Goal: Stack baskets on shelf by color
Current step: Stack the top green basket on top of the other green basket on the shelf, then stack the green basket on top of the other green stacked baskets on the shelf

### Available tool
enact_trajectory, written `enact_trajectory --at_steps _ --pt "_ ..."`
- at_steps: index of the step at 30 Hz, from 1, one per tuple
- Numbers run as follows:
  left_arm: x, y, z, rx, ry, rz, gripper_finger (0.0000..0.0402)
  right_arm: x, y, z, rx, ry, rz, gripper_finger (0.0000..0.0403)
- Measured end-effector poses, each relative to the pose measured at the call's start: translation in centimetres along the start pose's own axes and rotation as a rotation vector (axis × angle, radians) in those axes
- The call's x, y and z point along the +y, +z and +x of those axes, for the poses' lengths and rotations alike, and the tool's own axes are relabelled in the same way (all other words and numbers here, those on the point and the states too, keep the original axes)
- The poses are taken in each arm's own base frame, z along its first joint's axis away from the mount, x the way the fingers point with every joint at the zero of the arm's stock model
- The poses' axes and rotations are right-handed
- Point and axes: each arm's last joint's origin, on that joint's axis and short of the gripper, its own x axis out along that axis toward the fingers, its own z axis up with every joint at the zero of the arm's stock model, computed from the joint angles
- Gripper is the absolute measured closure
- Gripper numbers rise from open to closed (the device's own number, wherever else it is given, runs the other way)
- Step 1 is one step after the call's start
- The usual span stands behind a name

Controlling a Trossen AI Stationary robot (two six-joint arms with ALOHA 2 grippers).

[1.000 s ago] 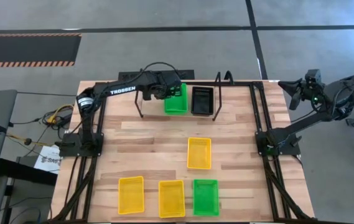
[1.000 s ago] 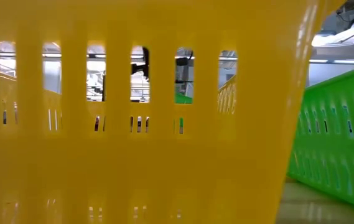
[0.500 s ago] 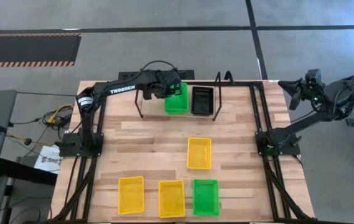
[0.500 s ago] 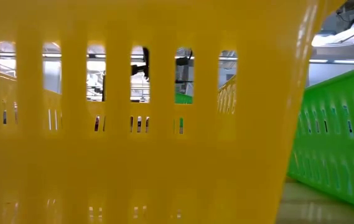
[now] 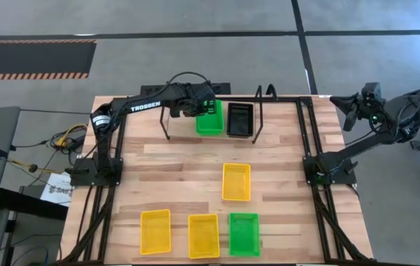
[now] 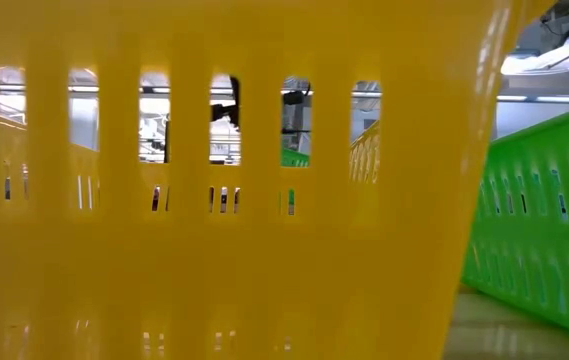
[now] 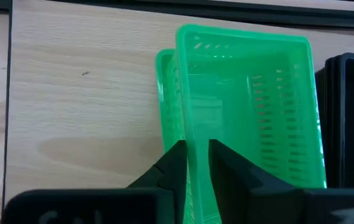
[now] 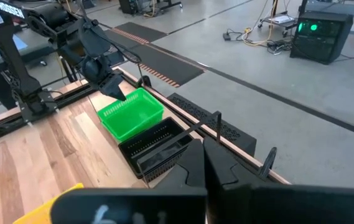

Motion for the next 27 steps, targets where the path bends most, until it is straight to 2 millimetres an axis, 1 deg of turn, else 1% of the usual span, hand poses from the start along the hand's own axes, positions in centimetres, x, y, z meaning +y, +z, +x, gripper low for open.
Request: enact_trajectory --at_steps 5,9,14,17,20,23,27 --pt "0.0 0.0 -0.2 0.006 -0.002 0.009 0.0335 0.0 0.0 0.0 0.001 0.001 0.000 0.0402" --pt "-0.6 0.7 -1.3 -0.020 -0.035 0.016 0.0337 0.0 0.0 0.0 0.002 0.002 0.000 0.0402" --pt "-0.9 1.4 -3.6 -0.078 -0.015 0.047 0.0356 0.0 0.0 0.0 0.003 0.004 0.000 0.0402" --pt "-1.0 1.4 -4.5 -0.089 -0.012 0.078 0.0377 0.0 0.0 0.0 0.003 0.004 -0.004 0.0402" --pt "-1.0 0.6 -4.7 -0.063 0.018 0.116 0.0397 0.0 0.0 0.0 0.004 0.004 -0.005 0.0402" --pt "-0.4 -0.7 -4.8 -0.031 0.105 0.125 0.0400 0.0 0.0 0.0 0.005 0.003 -0.006 0.0402" --pt "0.2 -2.2 -4.2 -0.052 0.222 0.107 0.0401 0.0 0.0 0.0 0.005 0.003 -0.007 0.0402"
